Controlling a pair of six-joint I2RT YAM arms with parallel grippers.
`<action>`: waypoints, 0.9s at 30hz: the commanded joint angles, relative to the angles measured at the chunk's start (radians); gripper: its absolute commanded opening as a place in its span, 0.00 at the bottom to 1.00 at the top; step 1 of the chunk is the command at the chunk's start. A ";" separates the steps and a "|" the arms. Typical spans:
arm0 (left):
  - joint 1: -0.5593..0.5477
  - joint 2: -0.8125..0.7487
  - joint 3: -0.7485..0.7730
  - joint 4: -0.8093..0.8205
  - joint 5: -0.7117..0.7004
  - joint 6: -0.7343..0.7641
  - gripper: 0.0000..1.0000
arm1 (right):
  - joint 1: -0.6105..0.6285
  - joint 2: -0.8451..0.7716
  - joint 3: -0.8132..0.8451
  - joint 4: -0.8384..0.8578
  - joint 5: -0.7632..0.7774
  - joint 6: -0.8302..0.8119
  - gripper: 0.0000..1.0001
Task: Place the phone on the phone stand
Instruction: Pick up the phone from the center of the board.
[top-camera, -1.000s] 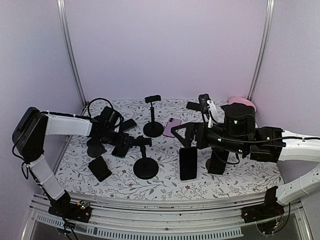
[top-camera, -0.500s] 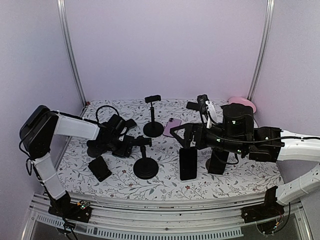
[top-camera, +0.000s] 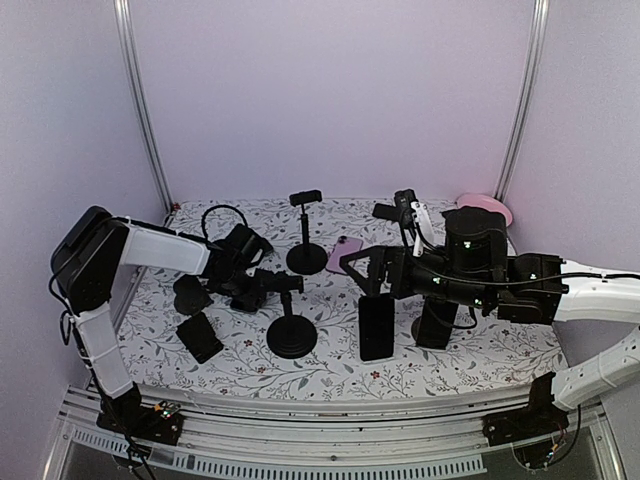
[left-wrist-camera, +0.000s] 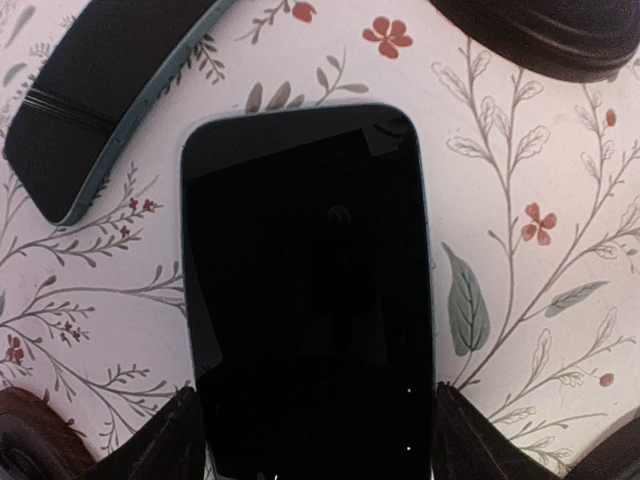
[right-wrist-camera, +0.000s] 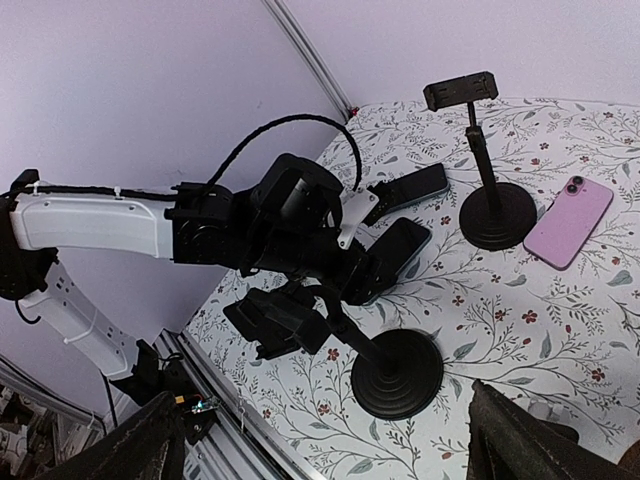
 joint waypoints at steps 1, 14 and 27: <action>-0.003 0.021 -0.016 -0.055 0.001 0.006 0.54 | -0.005 -0.014 0.012 0.009 -0.013 0.003 0.99; 0.005 -0.127 -0.040 0.020 -0.007 -0.018 0.51 | -0.006 -0.019 0.008 0.004 -0.013 0.012 0.99; 0.059 -0.143 -0.090 -0.023 0.036 -0.002 0.78 | -0.005 -0.016 0.009 0.000 -0.017 0.017 0.99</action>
